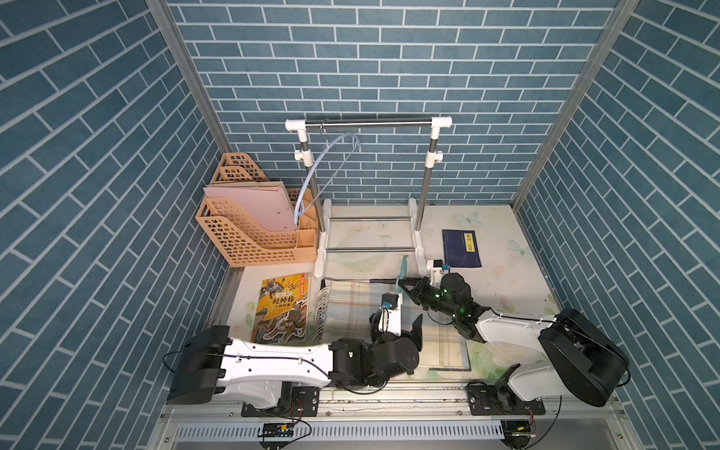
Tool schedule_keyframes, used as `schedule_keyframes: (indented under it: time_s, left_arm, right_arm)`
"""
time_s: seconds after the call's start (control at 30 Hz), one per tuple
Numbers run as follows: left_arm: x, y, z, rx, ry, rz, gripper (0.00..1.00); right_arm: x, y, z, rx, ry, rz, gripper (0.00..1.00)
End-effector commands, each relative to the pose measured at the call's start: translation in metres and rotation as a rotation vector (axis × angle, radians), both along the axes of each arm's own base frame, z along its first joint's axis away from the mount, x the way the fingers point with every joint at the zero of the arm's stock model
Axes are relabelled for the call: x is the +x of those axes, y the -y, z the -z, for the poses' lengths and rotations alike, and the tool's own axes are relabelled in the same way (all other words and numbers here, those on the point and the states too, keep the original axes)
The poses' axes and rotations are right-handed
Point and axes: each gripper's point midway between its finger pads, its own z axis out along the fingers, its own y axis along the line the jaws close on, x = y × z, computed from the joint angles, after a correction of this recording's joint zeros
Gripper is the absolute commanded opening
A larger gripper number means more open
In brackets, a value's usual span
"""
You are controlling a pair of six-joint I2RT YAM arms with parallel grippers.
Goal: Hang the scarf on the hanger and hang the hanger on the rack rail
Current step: Pick up the hanger from the clothesline.
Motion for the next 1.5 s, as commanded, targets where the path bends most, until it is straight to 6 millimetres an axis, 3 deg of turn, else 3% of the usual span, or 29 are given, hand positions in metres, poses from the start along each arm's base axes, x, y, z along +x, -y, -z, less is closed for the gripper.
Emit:
schedule_keyframes:
  time_s: [0.0,0.2,0.37,0.67,1.07,1.13,1.2,1.27,1.33,1.47]
  left_arm:
    - [0.017,-0.015,0.003,0.033,-0.109,0.031,0.80]
    - [0.054,-0.016,-0.010,0.076,-0.187,0.023,0.69]
    - [0.070,-0.009,-0.004,0.108,-0.235,0.055,0.63]
    - [0.079,-0.005,0.012,0.193,-0.286,0.059,0.45]
    - [0.089,-0.011,0.023,0.245,-0.285,0.022,0.04]
    - [0.091,-0.013,0.025,0.249,-0.285,0.009,0.00]
    - [0.091,-0.015,0.025,0.244,-0.290,-0.005,0.00]
    - [0.090,-0.019,0.024,0.236,-0.295,-0.031,0.00]
    - [0.090,-0.023,0.022,0.218,-0.299,-0.062,0.00]
    - [0.085,-0.023,0.017,0.153,-0.332,-0.100,0.00]
  right_arm:
    - [0.005,0.000,0.004,-0.044,0.027,0.001,0.02]
    - [0.005,0.000,0.001,-0.057,0.038,-0.004,0.02]
    - [0.005,0.001,0.001,-0.064,0.039,-0.003,0.02]
    - [0.004,0.001,0.003,-0.069,0.037,-0.008,0.02]
    - [0.002,-0.001,-0.003,-0.064,0.048,-0.024,0.03]
    - [0.000,0.000,-0.007,-0.068,0.055,-0.036,0.19]
    - [-0.002,0.004,-0.014,-0.087,0.071,-0.046,0.44]
    - [-0.004,0.015,-0.024,-0.134,0.101,-0.041,0.59]
    - [-0.007,0.031,-0.031,-0.206,0.136,-0.037,0.65]
    - [-0.018,0.082,-0.038,-0.421,0.184,0.014,0.68]
